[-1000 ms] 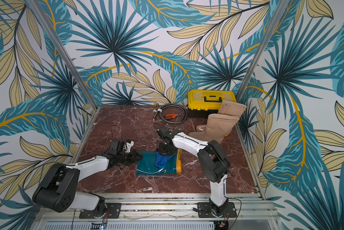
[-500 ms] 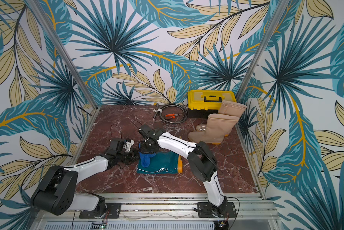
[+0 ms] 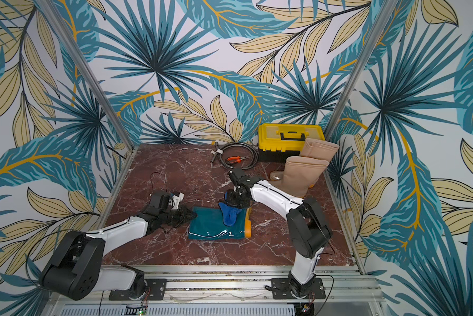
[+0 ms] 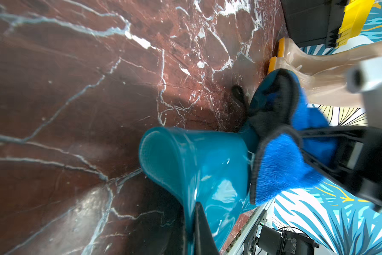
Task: Wipe the rubber boots with a cloth
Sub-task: Wipe the dirt off the rubber boot.
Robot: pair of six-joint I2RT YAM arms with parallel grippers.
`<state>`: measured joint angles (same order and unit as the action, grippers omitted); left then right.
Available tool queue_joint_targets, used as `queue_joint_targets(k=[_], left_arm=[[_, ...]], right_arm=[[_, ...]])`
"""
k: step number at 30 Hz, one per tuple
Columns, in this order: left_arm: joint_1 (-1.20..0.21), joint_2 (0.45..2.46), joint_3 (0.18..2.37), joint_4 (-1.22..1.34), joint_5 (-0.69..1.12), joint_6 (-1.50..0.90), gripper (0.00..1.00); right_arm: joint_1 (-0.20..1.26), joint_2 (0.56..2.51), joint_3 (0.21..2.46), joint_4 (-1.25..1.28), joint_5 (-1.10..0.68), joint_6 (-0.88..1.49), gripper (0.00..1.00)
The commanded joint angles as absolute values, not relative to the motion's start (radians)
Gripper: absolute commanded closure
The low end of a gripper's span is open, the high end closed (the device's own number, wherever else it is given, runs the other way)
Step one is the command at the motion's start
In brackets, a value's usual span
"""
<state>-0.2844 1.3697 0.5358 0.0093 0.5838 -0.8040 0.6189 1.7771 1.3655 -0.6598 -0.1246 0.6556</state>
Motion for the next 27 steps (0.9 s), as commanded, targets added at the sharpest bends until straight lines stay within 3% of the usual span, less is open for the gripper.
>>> queue_joint_targets(k=[1, 5, 11, 15, 20, 24, 27], left_arm=[[-0.279, 1.383, 0.575, 0.019, 0.572, -0.802, 1.0], [-0.279, 1.389, 0.574, 0.018, 0.562, -0.811, 1.0], [-0.279, 1.38, 0.565, 0.02, 0.56, -0.824, 1.0], [-0.279, 1.367, 0.56, 0.019, 0.548, -0.824, 1.0], [-0.28, 1.373, 0.573, 0.02, 0.554, -0.818, 1.0], [-0.279, 1.383, 0.583, 0.018, 0.553, -0.816, 1.0], [-0.28, 1.384, 0.583, 0.018, 0.549, -0.818, 1.0]], right_arm=[[0.738, 1.842, 1.473, -0.68, -0.091, 0.668, 1.0], [0.865, 1.982, 1.633, -0.686, -0.145, 0.676, 1.0], [0.88, 2.051, 1.614, -0.705, -0.113, 0.661, 1.0], [0.819, 1.987, 1.478, -0.779, -0.028, 0.626, 1.0], [0.636, 1.777, 1.207, -0.77, 0.046, 0.629, 1.0], [0.617, 1.698, 1.217, -0.796, 0.079, 0.618, 1.0], [0.68, 1.73, 1.291, -0.761, 0.038, 0.635, 1.0]])
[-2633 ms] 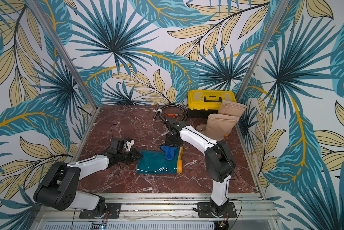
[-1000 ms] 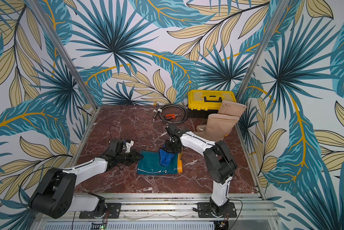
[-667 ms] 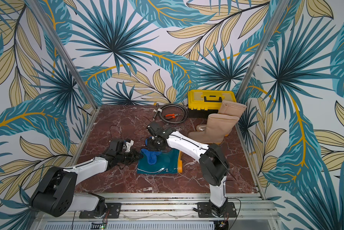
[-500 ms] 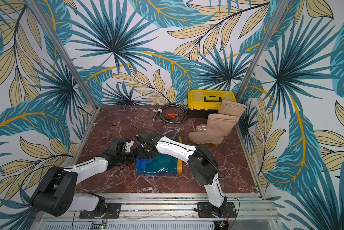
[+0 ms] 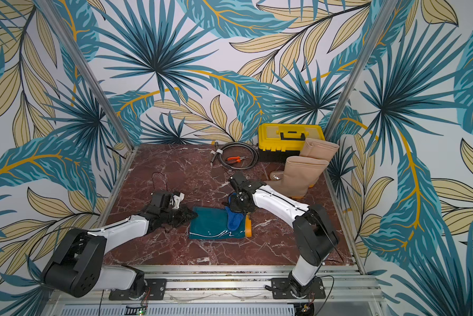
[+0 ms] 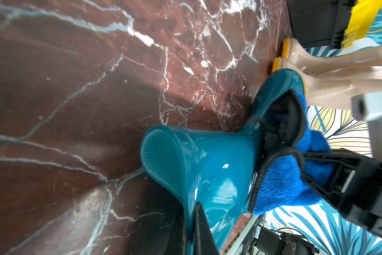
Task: Wipe the rubber boots with a cloth
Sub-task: Wipe the dirt off the rubber boot.
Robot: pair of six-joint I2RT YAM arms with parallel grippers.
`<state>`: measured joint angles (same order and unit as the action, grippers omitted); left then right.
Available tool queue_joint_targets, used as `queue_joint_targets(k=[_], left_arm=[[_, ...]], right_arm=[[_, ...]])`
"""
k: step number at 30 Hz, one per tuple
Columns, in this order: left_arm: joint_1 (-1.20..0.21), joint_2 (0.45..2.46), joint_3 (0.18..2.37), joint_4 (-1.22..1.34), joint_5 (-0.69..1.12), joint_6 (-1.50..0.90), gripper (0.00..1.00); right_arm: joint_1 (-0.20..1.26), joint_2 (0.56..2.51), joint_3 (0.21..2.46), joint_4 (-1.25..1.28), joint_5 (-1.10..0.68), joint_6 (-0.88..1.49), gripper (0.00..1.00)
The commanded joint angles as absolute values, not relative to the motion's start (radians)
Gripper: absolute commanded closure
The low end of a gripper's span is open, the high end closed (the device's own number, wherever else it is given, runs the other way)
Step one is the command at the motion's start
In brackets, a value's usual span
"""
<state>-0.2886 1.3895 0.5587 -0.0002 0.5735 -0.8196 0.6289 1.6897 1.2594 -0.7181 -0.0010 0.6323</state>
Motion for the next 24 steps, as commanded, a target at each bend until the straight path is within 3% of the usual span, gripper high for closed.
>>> queue_joint_targets(k=[1, 6, 11, 15, 20, 24], left_arm=[[-0.279, 1.381, 0.582, 0.019, 0.549, -0.82, 1.0], [-0.279, 1.352, 0.561, 0.019, 0.541, -0.824, 1.0], [-0.279, 1.356, 0.569, 0.019, 0.55, -0.827, 1.0], [-0.28, 1.357, 0.576, 0.018, 0.555, -0.827, 1.0], [-0.28, 1.335, 0.559, 0.018, 0.544, -0.827, 1.0], [-0.279, 1.35, 0.56, 0.018, 0.548, -0.824, 1.0]], right_arm=[[0.71, 1.757, 1.331, -0.759, 0.031, 0.636, 1.0], [0.883, 1.924, 1.555, -0.755, -0.054, 0.652, 1.0], [0.907, 1.968, 1.546, -0.759, -0.036, 0.648, 1.0], [0.855, 1.92, 1.442, -0.824, 0.045, 0.617, 1.0], [0.668, 1.74, 1.21, -0.82, 0.042, 0.615, 1.0], [0.666, 1.677, 1.226, -0.827, 0.052, 0.611, 1.0]])
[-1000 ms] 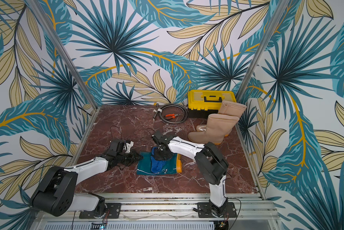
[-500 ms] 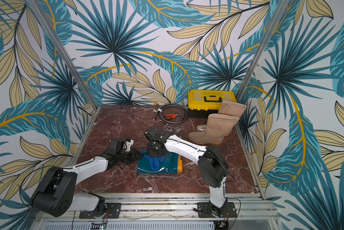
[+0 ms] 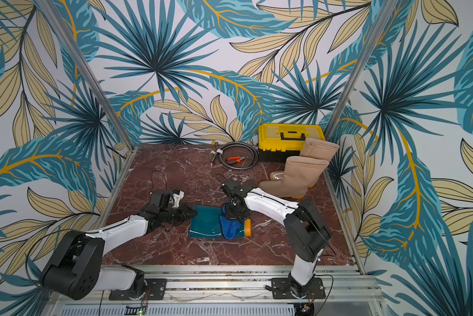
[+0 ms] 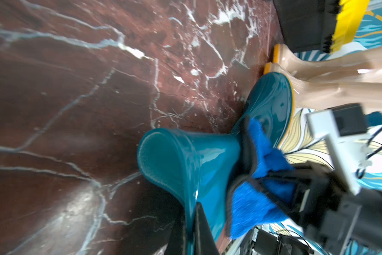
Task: Wipe the rubber boots with a cloth
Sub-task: Wipe the dirt off the rubber boot.
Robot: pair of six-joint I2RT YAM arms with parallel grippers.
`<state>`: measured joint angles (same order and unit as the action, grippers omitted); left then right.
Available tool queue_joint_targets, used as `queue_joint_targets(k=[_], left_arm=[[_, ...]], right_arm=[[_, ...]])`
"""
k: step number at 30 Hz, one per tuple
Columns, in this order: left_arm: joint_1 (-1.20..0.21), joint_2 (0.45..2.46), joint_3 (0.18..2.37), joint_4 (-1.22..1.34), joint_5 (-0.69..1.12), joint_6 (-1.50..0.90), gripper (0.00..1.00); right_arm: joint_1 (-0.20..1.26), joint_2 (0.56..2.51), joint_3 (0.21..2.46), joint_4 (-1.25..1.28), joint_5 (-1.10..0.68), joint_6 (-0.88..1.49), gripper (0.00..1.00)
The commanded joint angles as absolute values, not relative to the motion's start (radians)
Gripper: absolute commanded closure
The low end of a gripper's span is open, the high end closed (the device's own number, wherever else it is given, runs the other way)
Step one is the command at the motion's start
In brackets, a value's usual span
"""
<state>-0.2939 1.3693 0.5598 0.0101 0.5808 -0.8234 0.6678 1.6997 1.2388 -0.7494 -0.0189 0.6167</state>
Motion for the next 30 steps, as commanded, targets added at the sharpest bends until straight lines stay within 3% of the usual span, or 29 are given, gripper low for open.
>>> queue_joint_targets(k=[1, 7, 11, 15, 22, 26, 30], left_arm=[[-0.28, 1.354, 0.563, 0.019, 0.55, -0.825, 1.0], [-0.279, 1.334, 0.559, 0.018, 0.544, -0.828, 1.0], [-0.279, 1.336, 0.552, 0.018, 0.549, -0.828, 1.0], [-0.279, 1.335, 0.547, 0.019, 0.55, -0.827, 1.0], [-0.28, 1.341, 0.552, 0.019, 0.553, -0.823, 1.0], [-0.279, 1.348, 0.551, 0.018, 0.553, -0.823, 1.0], [-0.279, 1.346, 0.548, 0.018, 0.553, -0.831, 1.0]], right_arm=[[0.683, 1.681, 1.242, -0.812, 0.038, 0.621, 1.0], [0.9, 1.85, 1.463, -0.792, -0.004, 0.643, 1.0], [0.969, 1.967, 1.562, -0.813, -0.028, 0.638, 1.0], [0.93, 1.953, 1.49, -0.84, 0.025, 0.629, 1.0], [0.68, 1.721, 1.188, -0.865, 0.112, 0.628, 1.0], [0.675, 1.659, 1.214, -0.876, 0.119, 0.628, 1.0], [0.774, 1.719, 1.299, -0.799, 0.046, 0.672, 1.0]])
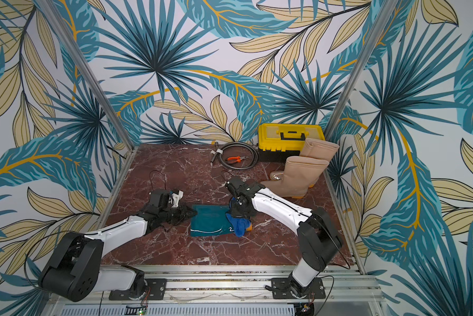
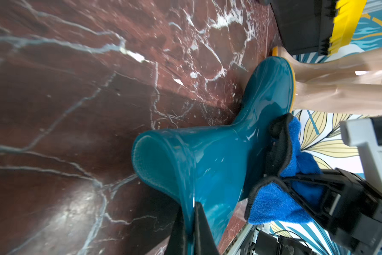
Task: Wipe the rubber boots with a cloth
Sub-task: Wipe the dirt off the rubber boot.
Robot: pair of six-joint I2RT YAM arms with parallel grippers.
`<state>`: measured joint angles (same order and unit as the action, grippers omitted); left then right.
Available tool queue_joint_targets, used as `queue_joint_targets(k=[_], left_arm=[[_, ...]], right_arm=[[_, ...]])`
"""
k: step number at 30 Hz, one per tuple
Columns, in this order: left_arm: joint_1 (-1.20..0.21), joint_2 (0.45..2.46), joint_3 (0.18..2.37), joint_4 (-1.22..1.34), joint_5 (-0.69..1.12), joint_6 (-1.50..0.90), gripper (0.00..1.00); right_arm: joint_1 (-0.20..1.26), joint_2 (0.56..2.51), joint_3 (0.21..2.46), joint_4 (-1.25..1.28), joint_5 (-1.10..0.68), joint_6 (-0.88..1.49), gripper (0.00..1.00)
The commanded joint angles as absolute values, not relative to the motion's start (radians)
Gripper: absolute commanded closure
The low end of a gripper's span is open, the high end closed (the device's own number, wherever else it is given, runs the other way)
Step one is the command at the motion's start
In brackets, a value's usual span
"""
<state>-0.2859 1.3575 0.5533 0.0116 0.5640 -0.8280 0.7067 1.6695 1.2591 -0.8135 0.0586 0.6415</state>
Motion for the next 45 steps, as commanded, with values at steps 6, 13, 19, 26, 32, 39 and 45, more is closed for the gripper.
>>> queue_joint_targets(k=[6, 13, 19, 26, 32, 39, 45], left_arm=[[-0.28, 1.325, 0.529, 0.018, 0.548, -0.838, 1.0], [-0.279, 1.333, 0.538, 0.018, 0.547, -0.835, 1.0], [-0.279, 1.35, 0.543, 0.018, 0.56, -0.825, 1.0], [-0.279, 1.349, 0.54, 0.018, 0.553, -0.833, 1.0], [-0.279, 1.328, 0.519, 0.018, 0.548, -0.836, 1.0], [-0.28, 1.339, 0.528, 0.019, 0.559, -0.828, 1.0], [-0.279, 1.34, 0.527, 0.018, 0.561, -0.824, 1.0]], right_arm=[[0.948, 1.932, 1.5, -0.777, -0.041, 0.674, 1.0], [0.838, 1.877, 1.311, -0.79, -0.001, 0.663, 1.0], [0.625, 1.693, 1.126, -0.811, 0.075, 0.624, 1.0], [0.728, 1.761, 1.348, -0.844, 0.036, 0.621, 1.0], [0.965, 1.95, 1.529, -0.8, -0.063, 0.673, 1.0], [0.906, 1.914, 1.358, -0.82, -0.016, 0.685, 1.0], [0.745, 1.73, 1.193, -0.873, 0.108, 0.653, 1.0]])
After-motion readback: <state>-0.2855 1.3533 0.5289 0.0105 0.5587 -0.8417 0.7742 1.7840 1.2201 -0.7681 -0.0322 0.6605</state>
